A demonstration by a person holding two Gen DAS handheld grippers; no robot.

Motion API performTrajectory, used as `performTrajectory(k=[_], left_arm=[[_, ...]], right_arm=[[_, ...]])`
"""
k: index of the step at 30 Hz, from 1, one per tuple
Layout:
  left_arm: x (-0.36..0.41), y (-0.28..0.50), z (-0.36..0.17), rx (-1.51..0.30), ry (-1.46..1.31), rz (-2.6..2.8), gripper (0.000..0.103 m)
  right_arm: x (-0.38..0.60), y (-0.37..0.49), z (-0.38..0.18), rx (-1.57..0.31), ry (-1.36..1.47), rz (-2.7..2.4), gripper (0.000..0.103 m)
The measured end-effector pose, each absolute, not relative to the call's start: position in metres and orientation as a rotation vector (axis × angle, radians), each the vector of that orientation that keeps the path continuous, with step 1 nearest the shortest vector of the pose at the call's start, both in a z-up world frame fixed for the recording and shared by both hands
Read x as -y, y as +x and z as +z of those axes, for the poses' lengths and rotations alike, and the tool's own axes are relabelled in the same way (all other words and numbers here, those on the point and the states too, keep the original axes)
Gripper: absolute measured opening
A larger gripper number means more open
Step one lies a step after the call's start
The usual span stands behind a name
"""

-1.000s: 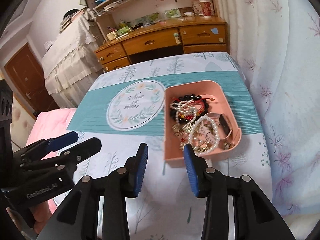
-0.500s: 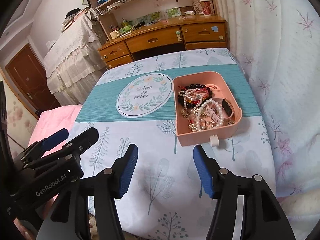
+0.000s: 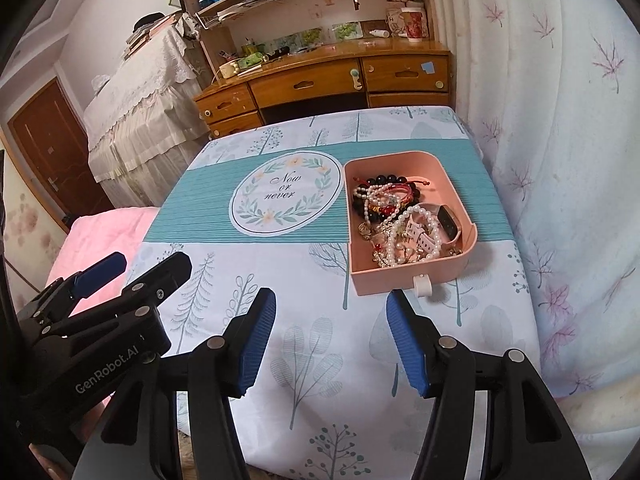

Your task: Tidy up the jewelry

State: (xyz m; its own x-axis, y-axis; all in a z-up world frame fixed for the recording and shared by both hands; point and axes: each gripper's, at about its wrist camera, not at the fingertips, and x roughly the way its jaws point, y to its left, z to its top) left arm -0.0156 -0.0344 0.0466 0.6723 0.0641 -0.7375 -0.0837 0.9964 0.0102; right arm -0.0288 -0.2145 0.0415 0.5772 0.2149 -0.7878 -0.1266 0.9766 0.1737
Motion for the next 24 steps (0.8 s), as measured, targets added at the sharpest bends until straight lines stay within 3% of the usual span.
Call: performTrajectory(k=[24], left_arm=[[0.03,-0.0146,0.0385,-0.843,-0.036,0.086,0.078]], right_arm=[[0.2152,-0.0295,0.0393,-0.944,0.097,0.195,0.059]])
